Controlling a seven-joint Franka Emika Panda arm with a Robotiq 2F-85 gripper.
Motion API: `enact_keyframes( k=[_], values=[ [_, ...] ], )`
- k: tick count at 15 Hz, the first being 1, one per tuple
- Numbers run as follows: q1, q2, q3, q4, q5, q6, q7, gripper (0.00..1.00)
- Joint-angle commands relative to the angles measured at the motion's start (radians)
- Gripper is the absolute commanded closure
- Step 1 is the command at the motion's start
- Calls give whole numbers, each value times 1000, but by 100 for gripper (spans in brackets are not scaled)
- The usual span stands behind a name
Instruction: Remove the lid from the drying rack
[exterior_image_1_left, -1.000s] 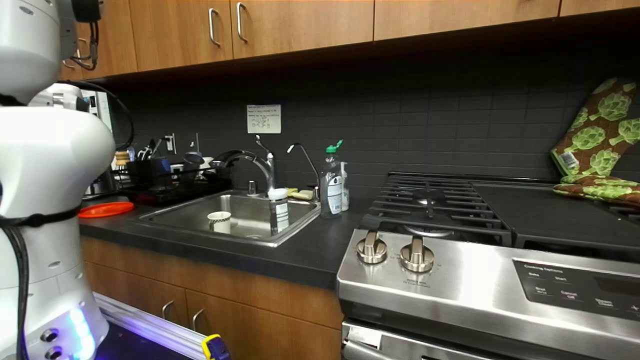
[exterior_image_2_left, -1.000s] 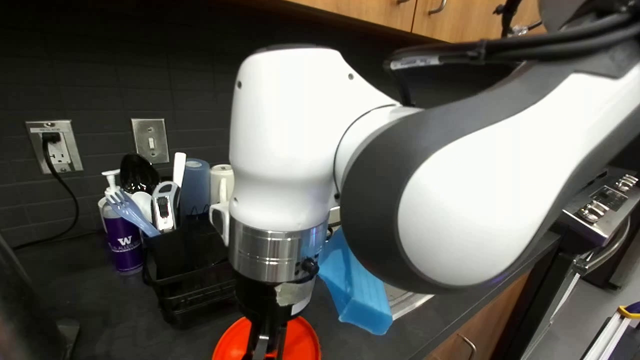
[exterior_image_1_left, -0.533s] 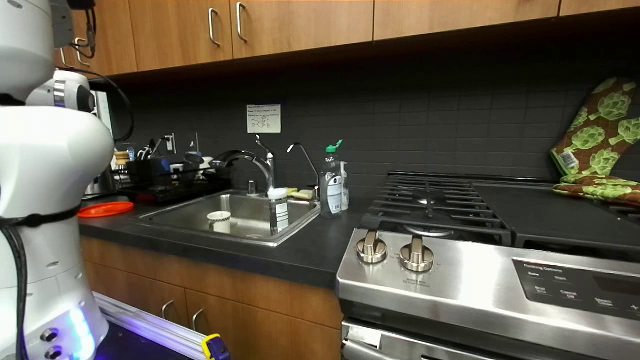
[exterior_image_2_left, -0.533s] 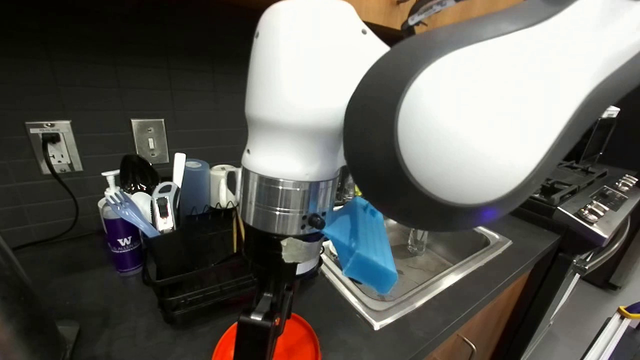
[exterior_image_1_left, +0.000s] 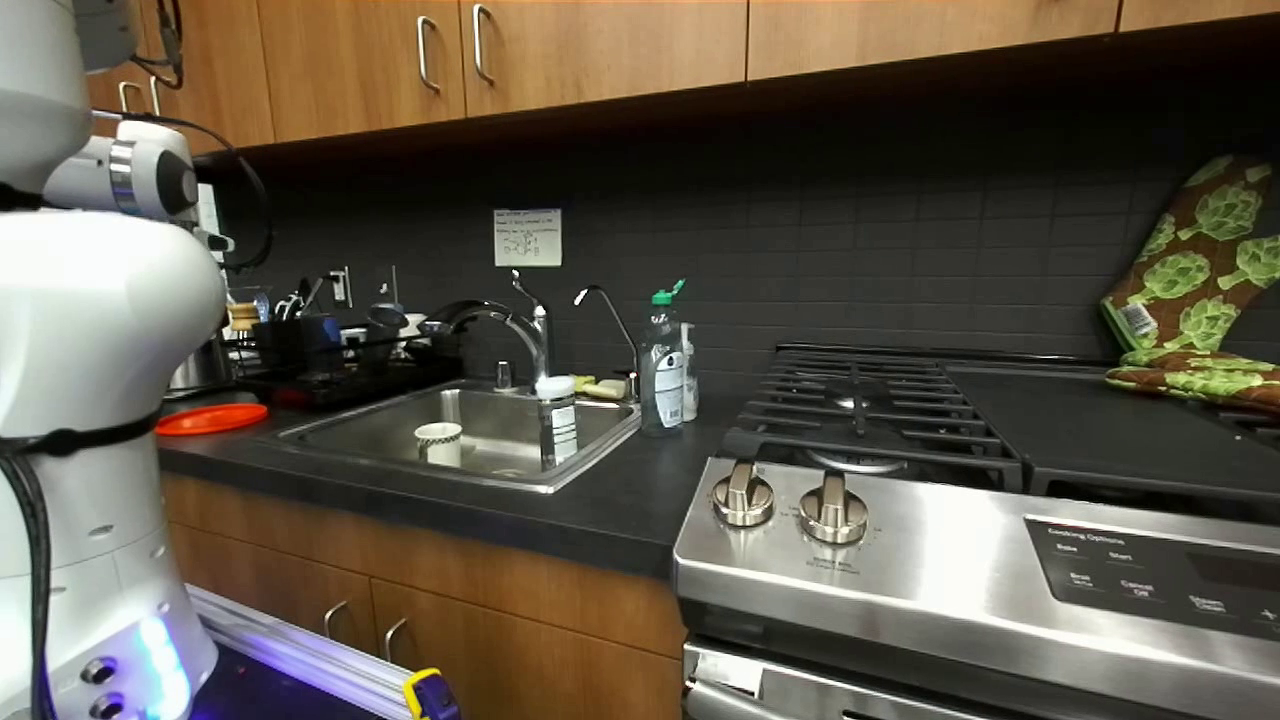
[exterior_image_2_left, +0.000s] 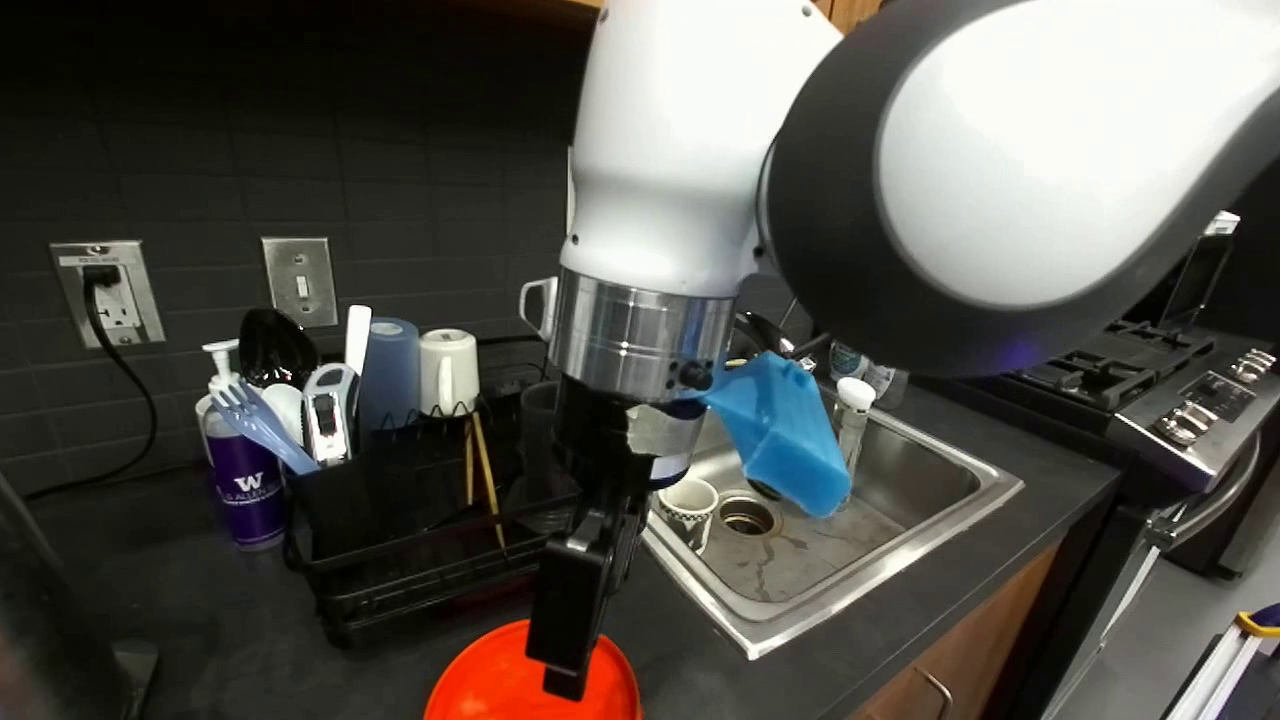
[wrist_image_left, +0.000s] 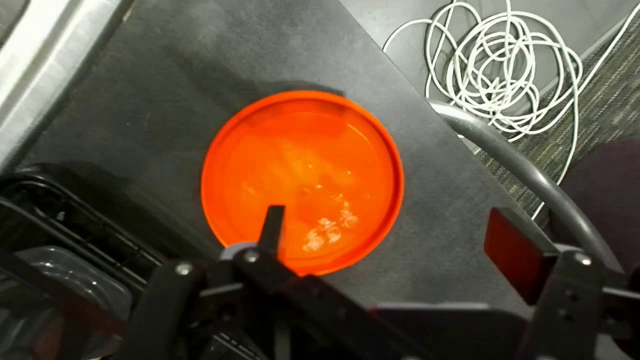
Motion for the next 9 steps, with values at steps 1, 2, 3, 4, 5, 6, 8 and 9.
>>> enact_keyframes(
  k=[1, 2, 3, 4, 5, 6, 8, 9],
  values=[
    [-20, -127, -8, -89, 46, -21, -4, 0],
    [-24, -150, -12, -108, 58, -19, -4, 0],
    [-27, -179, -17, -134, 66, -15, -2, 0],
    [-30, -202, -23, -153, 71, -14, 1, 0],
    [-34, -230, -30, -176, 76, -16, 5, 0],
    [-36, -254, -36, -196, 83, -17, 4, 0],
    [-39, -314, -56, -238, 103, -27, -1, 0],
    [-41, -341, -64, -257, 109, -31, 3, 0]
  ],
)
